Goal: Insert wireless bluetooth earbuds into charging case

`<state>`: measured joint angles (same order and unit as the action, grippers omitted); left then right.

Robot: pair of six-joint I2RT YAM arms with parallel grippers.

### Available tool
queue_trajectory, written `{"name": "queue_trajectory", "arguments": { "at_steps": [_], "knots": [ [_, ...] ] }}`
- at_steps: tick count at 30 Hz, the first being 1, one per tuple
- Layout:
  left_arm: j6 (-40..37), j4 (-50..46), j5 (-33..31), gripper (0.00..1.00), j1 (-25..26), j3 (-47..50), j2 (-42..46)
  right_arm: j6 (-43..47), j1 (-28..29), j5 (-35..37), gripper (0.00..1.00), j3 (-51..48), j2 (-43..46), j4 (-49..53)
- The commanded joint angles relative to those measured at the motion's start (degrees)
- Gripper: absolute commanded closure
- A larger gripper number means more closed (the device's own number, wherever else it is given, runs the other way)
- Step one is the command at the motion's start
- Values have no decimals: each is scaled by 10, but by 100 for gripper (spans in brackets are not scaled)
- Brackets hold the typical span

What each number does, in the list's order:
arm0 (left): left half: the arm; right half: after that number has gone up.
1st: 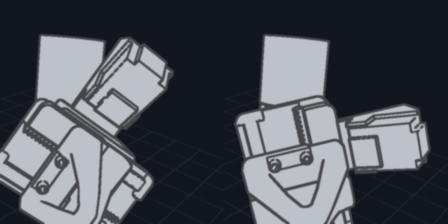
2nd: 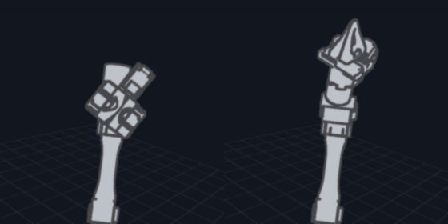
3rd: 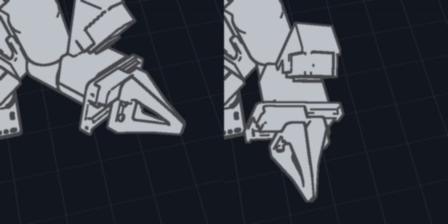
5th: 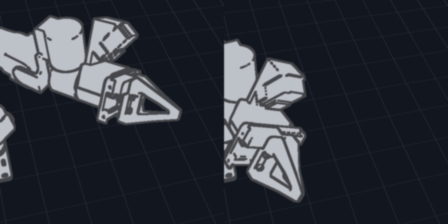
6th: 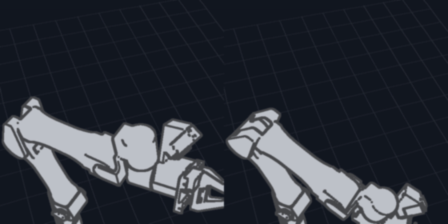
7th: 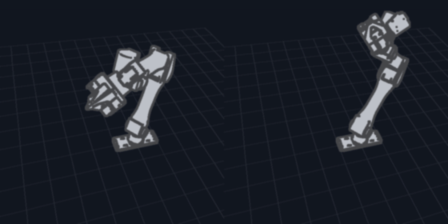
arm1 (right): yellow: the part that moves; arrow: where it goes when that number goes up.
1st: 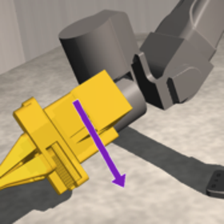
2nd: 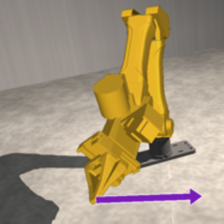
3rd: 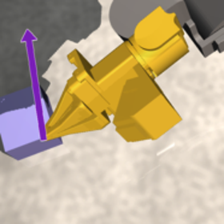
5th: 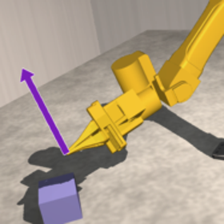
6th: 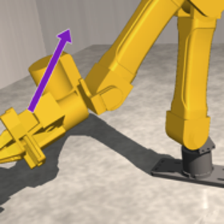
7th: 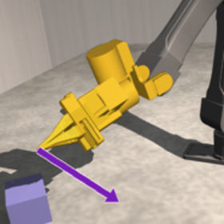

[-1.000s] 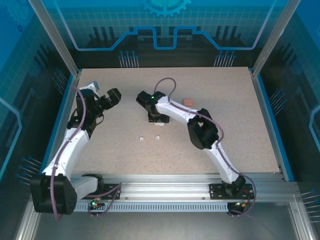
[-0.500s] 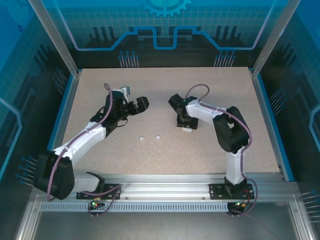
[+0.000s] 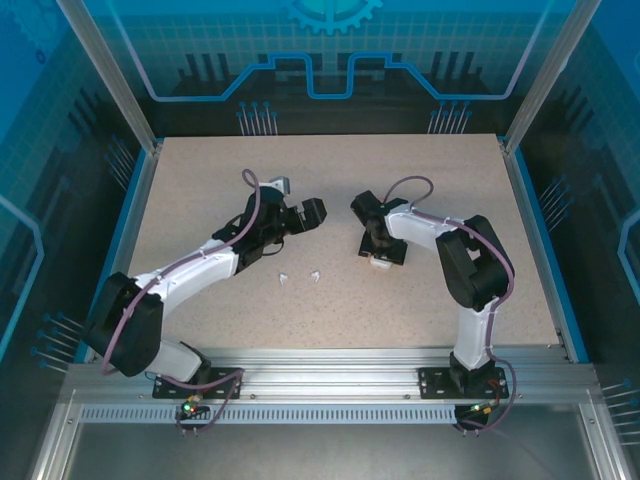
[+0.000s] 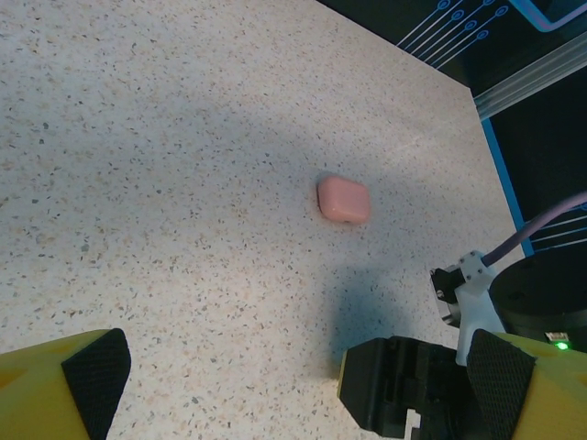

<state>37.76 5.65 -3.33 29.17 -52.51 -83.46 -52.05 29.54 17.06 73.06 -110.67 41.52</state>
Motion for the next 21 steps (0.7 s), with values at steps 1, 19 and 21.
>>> {"name": "queue_trajectory", "arguments": {
  "at_steps": [1, 19, 21],
  "knots": [
    [14, 16, -21, 1, 8, -24, -10, -27, -5, -19, 29, -2, -5, 23],
    [11, 50, 45, 1, 17, -18, -29, -9, -35, -74, 37, -76, 34, -60],
    [13, 59, 51, 1, 18, -10, -31, 0, -40, -78, 39, -78, 38, -63]
  ]
}}
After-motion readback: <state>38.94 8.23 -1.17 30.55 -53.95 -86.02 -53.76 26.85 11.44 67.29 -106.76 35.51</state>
